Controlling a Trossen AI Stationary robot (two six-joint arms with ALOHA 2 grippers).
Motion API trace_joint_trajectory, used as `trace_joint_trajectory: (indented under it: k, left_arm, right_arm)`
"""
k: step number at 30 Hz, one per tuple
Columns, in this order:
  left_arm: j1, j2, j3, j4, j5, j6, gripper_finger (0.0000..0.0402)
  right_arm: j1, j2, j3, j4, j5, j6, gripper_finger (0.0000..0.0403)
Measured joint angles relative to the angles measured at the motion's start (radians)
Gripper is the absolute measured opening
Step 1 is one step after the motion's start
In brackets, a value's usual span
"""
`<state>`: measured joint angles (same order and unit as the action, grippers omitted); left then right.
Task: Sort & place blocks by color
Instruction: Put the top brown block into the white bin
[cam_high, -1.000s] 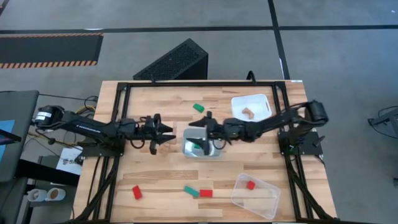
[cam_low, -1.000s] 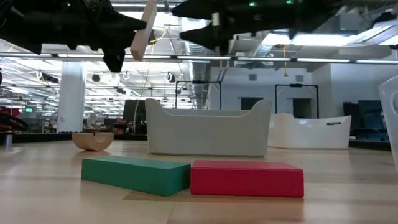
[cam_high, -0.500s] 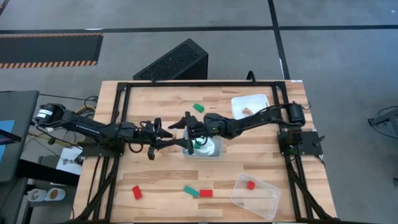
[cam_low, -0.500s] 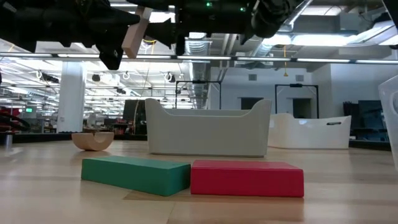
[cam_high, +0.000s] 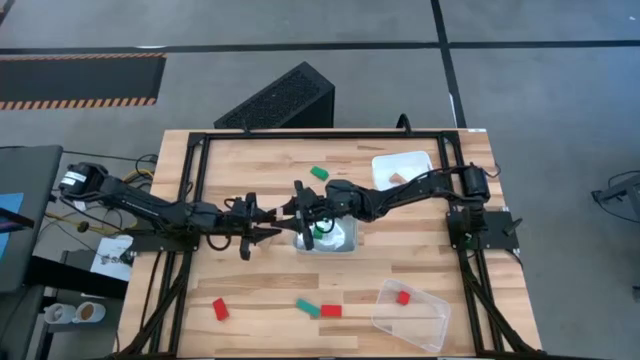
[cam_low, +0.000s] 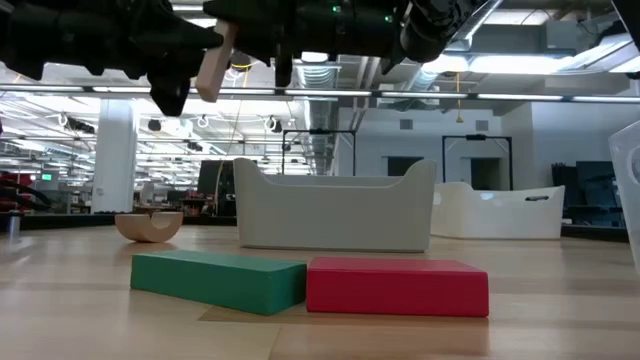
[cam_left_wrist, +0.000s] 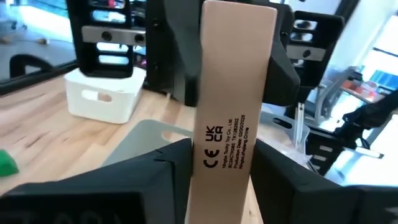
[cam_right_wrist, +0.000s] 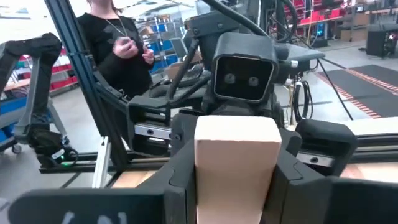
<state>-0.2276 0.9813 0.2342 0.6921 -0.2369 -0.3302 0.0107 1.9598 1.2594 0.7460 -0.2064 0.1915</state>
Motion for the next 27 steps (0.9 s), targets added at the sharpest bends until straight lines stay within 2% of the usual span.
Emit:
trace_joint_trajectory:
  k: [8, 13, 17, 21, 24, 27]
  left_arm:
    - [-0.038, 0.001, -0.001, -0.049, 0.040, -0.028, 0.0181]
    - [-0.052, 0.000, -0.001, -0.116, -0.019, -0.032, 0.0211]
    - [-0.055, 0.000, -0.001, -0.176, -0.056, -0.034, 0.0229]
    - [-0.055, 0.000, -0.002, -0.205, -0.079, -0.058, 0.0237]
    - [-0.055, 0.000, -0.002, -0.211, -0.083, -0.063, 0.0237]
    - [-0.054, 0.000, -0.002, -0.213, -0.089, -0.063, 0.0237]
  right_arm:
    - [-0.020, 0.000, 0.000, -0.066, -0.024, -0.007, 0.0118]
    - [-0.038, 0.000, 0.000, -0.124, -0.016, -0.006, 0.0118]
    - [-0.071, -0.026, -0.002, -0.245, 0.012, -0.011, 0.0118]
    - [-0.081, -0.092, -0.001, -0.396, 0.065, -0.015, 0.0118]
    - [-0.069, -0.151, -0.009, -0.495, 0.147, -0.041, 0.0118]
    - [-0.054, -0.205, -0.031, -0.513, 0.196, -0.046, 0.0118]
